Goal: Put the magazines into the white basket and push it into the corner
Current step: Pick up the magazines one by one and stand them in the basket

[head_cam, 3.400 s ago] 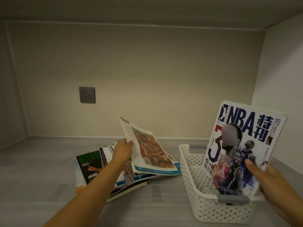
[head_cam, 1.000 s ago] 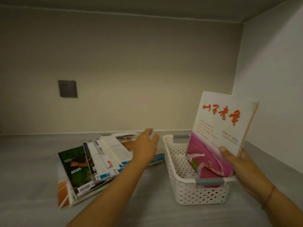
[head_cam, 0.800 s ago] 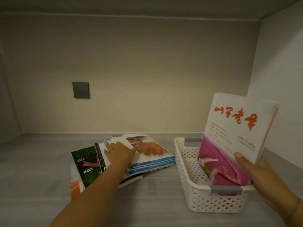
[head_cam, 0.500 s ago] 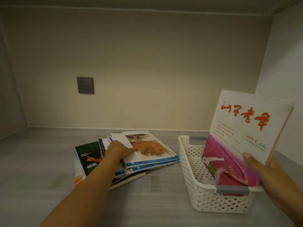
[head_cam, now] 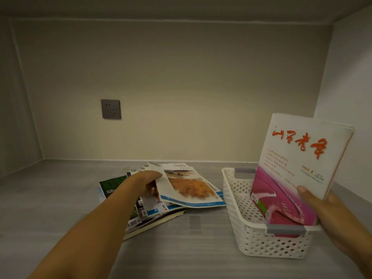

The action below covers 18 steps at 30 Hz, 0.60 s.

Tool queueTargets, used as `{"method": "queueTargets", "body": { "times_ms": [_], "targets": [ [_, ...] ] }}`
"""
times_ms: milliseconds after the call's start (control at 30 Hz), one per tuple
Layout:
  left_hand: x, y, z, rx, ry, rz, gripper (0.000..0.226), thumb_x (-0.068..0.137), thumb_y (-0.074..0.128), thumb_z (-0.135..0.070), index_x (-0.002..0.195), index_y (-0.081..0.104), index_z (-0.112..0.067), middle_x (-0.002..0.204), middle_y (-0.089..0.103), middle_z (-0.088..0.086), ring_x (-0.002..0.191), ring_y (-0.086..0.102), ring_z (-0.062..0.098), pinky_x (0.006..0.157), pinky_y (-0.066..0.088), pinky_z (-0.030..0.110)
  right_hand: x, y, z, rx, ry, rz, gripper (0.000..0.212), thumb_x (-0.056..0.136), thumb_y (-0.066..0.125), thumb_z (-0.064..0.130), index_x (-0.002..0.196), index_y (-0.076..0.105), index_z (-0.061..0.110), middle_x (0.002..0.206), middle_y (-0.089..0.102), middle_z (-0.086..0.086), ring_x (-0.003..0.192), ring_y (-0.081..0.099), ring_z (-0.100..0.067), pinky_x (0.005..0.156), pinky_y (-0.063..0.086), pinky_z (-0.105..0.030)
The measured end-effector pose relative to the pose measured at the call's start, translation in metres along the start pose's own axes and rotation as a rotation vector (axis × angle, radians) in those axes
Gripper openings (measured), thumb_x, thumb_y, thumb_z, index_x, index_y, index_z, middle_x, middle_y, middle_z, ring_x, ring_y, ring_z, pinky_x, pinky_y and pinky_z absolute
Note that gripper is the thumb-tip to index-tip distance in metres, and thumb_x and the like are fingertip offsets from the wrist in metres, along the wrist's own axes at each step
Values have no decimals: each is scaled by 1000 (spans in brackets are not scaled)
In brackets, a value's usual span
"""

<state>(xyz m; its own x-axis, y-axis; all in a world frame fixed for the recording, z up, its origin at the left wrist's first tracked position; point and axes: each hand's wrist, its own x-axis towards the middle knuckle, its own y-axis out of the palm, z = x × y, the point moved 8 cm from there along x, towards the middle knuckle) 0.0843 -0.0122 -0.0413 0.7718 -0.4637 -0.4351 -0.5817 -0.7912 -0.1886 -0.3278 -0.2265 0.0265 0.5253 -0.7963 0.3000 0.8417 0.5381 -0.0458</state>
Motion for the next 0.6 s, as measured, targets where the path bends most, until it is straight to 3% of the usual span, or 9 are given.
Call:
{"method": "queueTargets", "body": {
  "times_ms": [67,167,333,467,600],
  "targets": [
    [1,9,1,-14,-34,61,22,93,57,-23,81,51,-6,63,62,9,53,51,17,32,37,15,-1,1,1,-4,9,4,48,86,54,30,134,46,31,127,60,0,111,59,-25,79,56,-36],
    [-2,18,0,-16,-33,120,17,93,55,-16,81,51,-4,62,63,11,58,60,21,41,49,21,-1,3,1,-5,15,6,48,87,53,29,134,46,30,127,60,-1,110,60,-26,78,55,-35],
    [-21,18,-3,-41,28,178,8,97,46,-3,104,48,-1,86,62,15,75,62,28,50,58,33,-2,4,3,-23,5,16,50,86,54,31,135,44,30,129,59,-1,112,60,-25,82,54,-39],
    [-45,19,-29,-80,222,16,21,98,44,-5,117,46,0,90,59,16,85,58,32,66,52,40,-3,5,5,-17,1,16,56,80,55,36,134,45,30,129,59,-1,111,60,-26,86,54,-46],
    [-86,26,-71,-63,477,-180,28,100,39,-20,115,55,-2,104,61,18,83,60,30,64,53,38,-3,4,3,-14,15,6,60,76,57,38,134,46,28,130,58,-4,113,58,-29,93,47,-55]
  ]
}}
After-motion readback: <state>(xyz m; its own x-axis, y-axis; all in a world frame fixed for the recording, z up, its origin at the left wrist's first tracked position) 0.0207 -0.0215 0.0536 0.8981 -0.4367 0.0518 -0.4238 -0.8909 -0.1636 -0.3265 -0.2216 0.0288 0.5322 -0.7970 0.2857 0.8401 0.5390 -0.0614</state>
